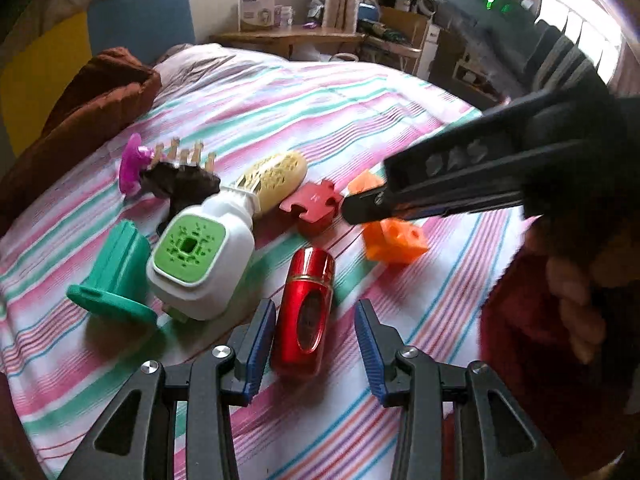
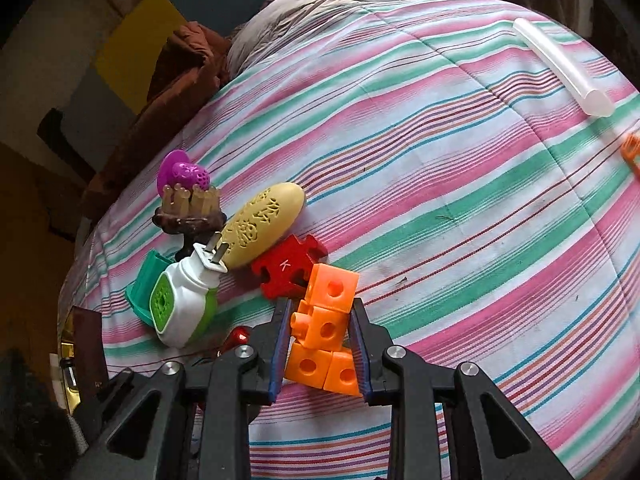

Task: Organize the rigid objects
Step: 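Grasp the red metal canister with the left gripper while the right gripper holds the cubes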

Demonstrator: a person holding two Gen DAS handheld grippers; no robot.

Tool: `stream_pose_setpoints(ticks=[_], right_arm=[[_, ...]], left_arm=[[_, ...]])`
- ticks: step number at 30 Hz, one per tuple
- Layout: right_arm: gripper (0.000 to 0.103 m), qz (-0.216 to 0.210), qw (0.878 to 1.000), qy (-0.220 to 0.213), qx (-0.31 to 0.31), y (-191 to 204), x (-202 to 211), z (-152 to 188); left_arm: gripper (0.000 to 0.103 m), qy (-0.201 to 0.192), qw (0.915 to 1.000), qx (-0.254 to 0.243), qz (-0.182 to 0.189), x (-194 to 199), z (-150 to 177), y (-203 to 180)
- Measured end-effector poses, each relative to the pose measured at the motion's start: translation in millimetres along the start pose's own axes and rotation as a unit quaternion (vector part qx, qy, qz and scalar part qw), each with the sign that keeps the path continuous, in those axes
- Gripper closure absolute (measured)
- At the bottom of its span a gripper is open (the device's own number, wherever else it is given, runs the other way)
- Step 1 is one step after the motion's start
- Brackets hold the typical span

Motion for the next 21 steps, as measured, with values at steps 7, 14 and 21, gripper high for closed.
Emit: stream_pose_setpoints(ticks=[7, 14, 21], right_arm=[[0.075, -0.004, 1.0, -0.002, -0.001, -1.1, 6.0, 1.6], [0.074, -0.001, 1.0, -0.004, -0.001, -3.6, 7.4, 0.8], [0.074, 0.001, 1.0, -0.003, 0.004, 2.8, 1.8, -0.3]], left_arm=[[0.077, -0.03, 0.9995, -0.004, -0.011, 10.6, 17.6, 1.9], [0.078, -0.037, 0.9991, 0.014, -0.013, 25.3, 28.1, 8.0], [0.078, -0.039, 0.9979, 0.036, -0.039, 56.5, 57.1, 12.8]])
Point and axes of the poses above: each gripper's, at about its wrist camera, not at the fingertips, and x roughly against the way its jaws point, y to its left, z to its underside, the point moved 5 cm from there along -x, roughly the way its jaws point, and after that the axes turned 10 degrees about -y, right-handed, at the moved point
